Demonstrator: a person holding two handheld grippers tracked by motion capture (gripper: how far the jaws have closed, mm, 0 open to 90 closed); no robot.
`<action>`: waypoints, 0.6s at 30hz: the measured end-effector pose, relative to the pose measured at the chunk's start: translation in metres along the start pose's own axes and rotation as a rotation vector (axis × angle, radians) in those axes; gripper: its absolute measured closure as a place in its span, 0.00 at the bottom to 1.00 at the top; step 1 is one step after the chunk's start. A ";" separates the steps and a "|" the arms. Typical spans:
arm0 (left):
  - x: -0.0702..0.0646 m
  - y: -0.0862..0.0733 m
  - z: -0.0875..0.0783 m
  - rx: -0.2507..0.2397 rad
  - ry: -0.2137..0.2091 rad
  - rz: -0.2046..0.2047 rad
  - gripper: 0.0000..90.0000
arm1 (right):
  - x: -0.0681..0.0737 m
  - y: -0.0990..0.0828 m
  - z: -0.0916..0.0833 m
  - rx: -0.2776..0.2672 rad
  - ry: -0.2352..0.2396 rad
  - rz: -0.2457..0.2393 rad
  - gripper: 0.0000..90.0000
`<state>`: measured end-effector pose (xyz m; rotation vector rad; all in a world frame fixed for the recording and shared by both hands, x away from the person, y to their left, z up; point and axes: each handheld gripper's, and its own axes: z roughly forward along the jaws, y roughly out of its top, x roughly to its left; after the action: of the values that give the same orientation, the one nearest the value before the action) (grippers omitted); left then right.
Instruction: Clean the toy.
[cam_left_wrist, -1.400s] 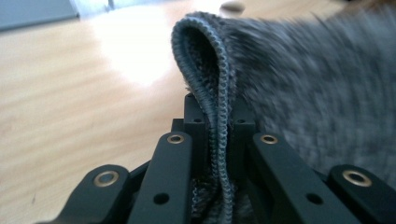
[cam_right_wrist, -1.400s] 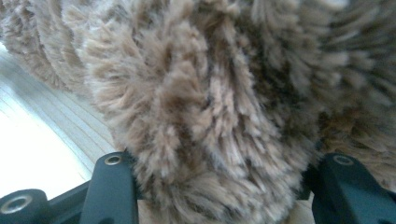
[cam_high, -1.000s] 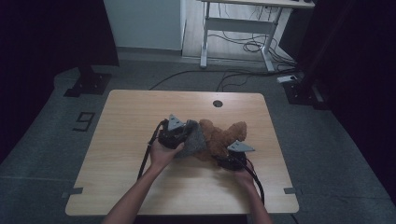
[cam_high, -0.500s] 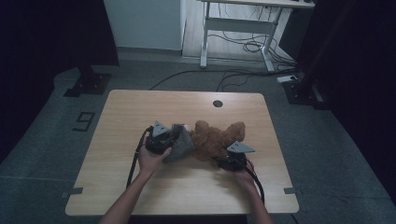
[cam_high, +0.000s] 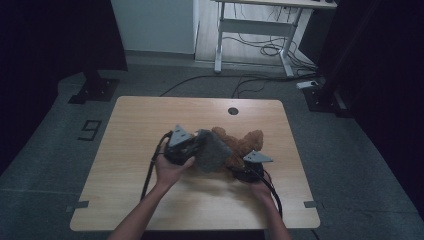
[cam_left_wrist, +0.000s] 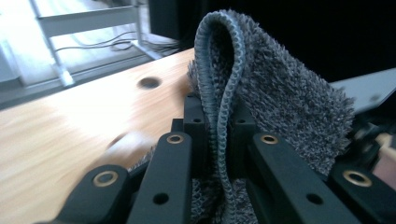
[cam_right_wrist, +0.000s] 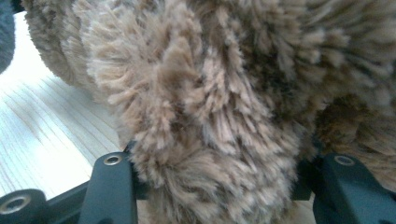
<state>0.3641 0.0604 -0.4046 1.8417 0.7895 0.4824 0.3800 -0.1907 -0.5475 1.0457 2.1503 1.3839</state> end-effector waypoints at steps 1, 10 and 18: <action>-0.007 0.006 0.010 0.010 -0.006 0.011 0.91 | 0.000 0.000 0.000 0.002 0.002 -0.001 0.49; -0.031 0.007 0.093 0.191 0.082 0.076 0.90 | 0.000 -0.001 -0.001 0.012 -0.002 -0.012 0.49; -0.022 -0.010 0.083 0.238 0.236 0.236 0.90 | 0.002 -0.001 -0.001 0.017 -0.013 -0.024 0.49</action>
<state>0.3987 -0.0073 -0.4455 2.1386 0.8181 0.7966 0.3777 -0.1898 -0.5474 1.0291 2.1615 1.3467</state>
